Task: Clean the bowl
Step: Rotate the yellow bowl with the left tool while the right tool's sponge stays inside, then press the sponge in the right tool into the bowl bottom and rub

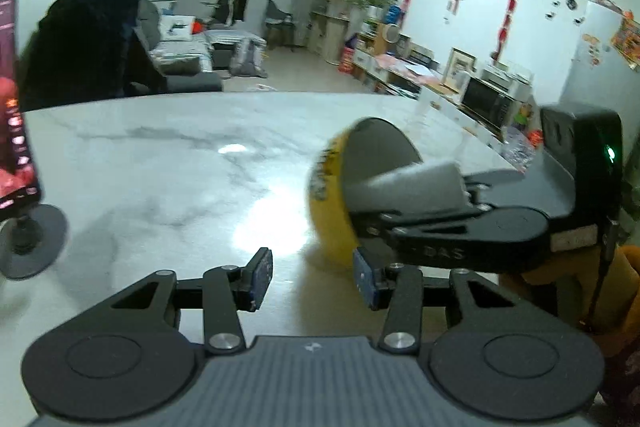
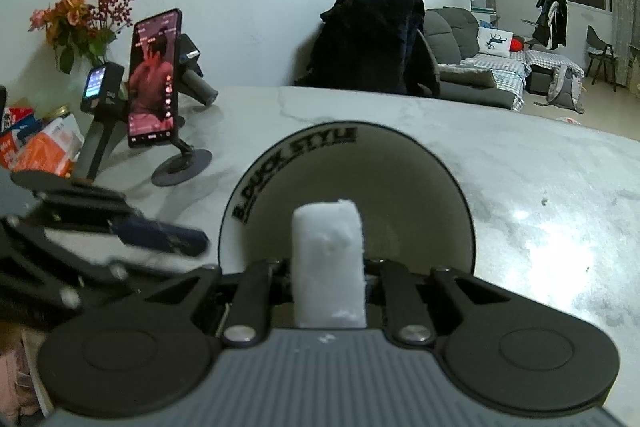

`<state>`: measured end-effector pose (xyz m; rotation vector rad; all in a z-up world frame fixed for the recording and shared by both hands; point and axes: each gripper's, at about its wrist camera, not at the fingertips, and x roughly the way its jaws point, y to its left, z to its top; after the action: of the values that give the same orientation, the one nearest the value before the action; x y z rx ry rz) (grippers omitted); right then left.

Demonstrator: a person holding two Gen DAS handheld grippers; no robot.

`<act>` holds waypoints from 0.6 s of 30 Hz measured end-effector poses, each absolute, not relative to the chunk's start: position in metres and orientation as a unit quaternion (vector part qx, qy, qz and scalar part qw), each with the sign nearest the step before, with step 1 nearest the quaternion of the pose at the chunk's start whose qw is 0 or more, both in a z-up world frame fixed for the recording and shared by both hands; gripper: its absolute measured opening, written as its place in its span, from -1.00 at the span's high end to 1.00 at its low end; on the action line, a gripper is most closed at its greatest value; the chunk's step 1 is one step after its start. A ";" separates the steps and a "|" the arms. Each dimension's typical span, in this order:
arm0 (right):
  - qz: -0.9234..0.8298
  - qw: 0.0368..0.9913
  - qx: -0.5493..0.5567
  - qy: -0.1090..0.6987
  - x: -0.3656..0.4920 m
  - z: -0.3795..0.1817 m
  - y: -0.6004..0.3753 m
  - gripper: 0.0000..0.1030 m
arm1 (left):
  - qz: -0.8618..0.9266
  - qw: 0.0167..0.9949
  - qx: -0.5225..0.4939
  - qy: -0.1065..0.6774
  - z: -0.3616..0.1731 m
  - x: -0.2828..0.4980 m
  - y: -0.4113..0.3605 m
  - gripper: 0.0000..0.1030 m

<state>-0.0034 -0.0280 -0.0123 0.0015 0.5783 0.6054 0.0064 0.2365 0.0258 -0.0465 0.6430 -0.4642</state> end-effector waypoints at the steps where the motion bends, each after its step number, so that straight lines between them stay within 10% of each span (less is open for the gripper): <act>1: 0.293 0.914 0.000 0.281 -0.003 -0.012 -0.028 0.66 | -0.223 0.923 -0.026 0.312 0.027 0.006 0.239 0.12; 18: 0.290 0.914 -0.042 0.280 -0.007 -0.011 -0.008 0.63 | -0.186 0.932 0.010 0.311 0.028 0.024 0.197 0.35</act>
<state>-0.0071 -0.0080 -0.0107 -0.0874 0.5774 0.5968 0.0243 0.1969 0.0280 0.0209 0.6356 -0.3799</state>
